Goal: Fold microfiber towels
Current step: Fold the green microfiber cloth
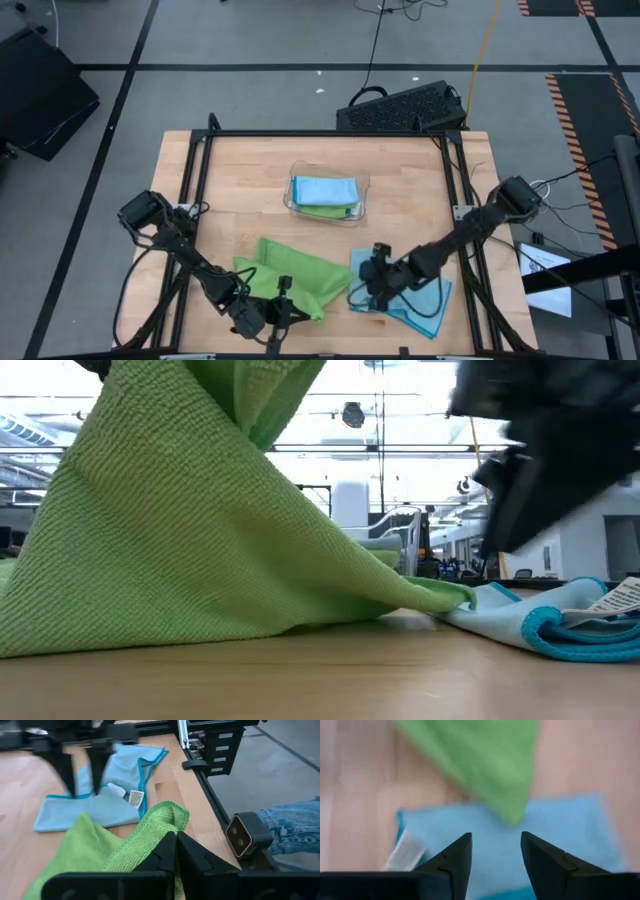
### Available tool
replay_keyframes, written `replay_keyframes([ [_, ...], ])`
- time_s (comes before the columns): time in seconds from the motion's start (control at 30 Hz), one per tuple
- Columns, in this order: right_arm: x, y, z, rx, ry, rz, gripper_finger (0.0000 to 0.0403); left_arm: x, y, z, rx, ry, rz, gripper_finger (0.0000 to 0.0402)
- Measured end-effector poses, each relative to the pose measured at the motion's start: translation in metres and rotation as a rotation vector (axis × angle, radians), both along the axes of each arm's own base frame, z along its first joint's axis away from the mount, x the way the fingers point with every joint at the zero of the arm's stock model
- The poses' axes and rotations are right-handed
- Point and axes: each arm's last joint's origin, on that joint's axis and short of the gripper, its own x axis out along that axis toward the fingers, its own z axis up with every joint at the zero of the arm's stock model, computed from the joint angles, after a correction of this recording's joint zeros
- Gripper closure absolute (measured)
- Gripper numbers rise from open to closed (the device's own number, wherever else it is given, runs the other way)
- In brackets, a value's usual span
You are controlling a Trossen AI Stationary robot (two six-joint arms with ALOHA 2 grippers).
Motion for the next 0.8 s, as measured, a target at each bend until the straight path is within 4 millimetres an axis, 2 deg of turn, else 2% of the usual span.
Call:
replay_keyframes([
  [0.2,-0.031,0.015,-0.024,0.094,0.067,-0.074,0.0237,0.006,0.005,0.001,-0.039,0.005,-0.012,0.0393],
  [0.37,-0.050,0.020,-0.040,0.150,0.035,-0.114,0.0251,0.011,0.007,0.006,-0.083,-0.041,-0.005,0.0393],
  [0.57,-0.074,0.004,-0.063,0.148,0.107,-0.270,0.0284,0.016,0.009,0.011,-0.153,-0.067,-0.035,0.0338],
  [0.8,-0.089,-0.010,-0.063,0.066,0.209,-0.366,0.0321,0.016,0.008,0.012,-0.193,-0.055,-0.059,0.0280],
])
